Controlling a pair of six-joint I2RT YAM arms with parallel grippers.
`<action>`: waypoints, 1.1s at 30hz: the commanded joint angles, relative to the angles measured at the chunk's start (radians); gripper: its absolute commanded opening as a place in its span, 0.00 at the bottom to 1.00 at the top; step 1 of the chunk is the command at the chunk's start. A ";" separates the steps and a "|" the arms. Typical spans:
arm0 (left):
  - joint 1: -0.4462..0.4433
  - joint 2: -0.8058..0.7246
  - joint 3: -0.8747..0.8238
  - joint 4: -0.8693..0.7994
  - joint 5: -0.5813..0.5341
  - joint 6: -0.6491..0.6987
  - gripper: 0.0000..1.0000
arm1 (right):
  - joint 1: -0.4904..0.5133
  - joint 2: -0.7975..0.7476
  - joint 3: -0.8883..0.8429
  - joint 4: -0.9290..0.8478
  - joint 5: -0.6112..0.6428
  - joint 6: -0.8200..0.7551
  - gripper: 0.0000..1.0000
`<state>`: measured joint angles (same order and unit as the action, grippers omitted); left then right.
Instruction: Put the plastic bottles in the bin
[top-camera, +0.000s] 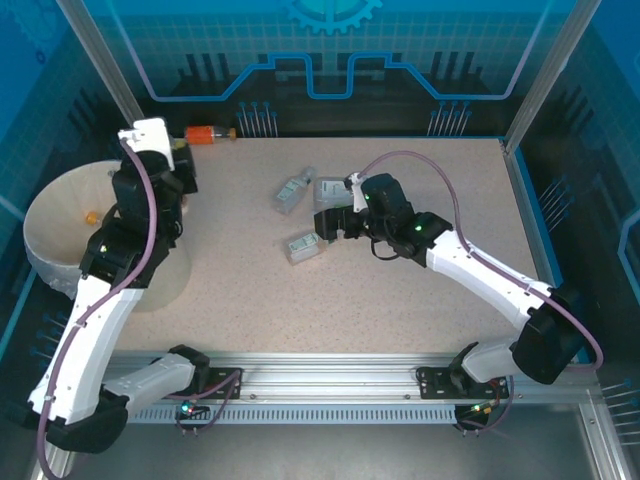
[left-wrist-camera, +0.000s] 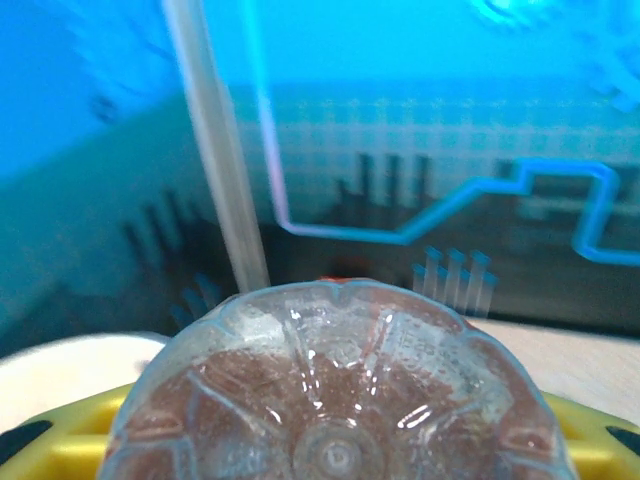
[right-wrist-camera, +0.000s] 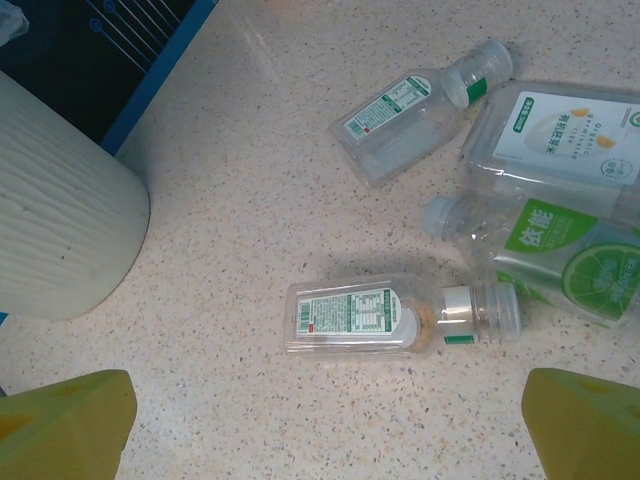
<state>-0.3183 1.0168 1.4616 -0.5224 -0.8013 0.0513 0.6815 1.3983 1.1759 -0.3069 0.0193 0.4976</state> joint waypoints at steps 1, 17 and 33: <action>0.093 -0.020 -0.014 0.164 -0.158 0.137 0.47 | 0.002 0.024 0.043 -0.029 0.000 -0.012 1.00; 0.759 -0.024 -0.136 0.027 -0.001 -0.193 0.46 | 0.003 0.057 0.101 -0.078 -0.043 -0.032 1.00; 0.916 0.061 -0.167 -0.135 -0.033 -0.394 0.69 | 0.013 0.065 0.107 -0.072 -0.071 -0.008 1.00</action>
<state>0.5865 1.0744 1.3056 -0.6353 -0.7929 -0.2893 0.6819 1.4586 1.2720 -0.3676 -0.0345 0.4793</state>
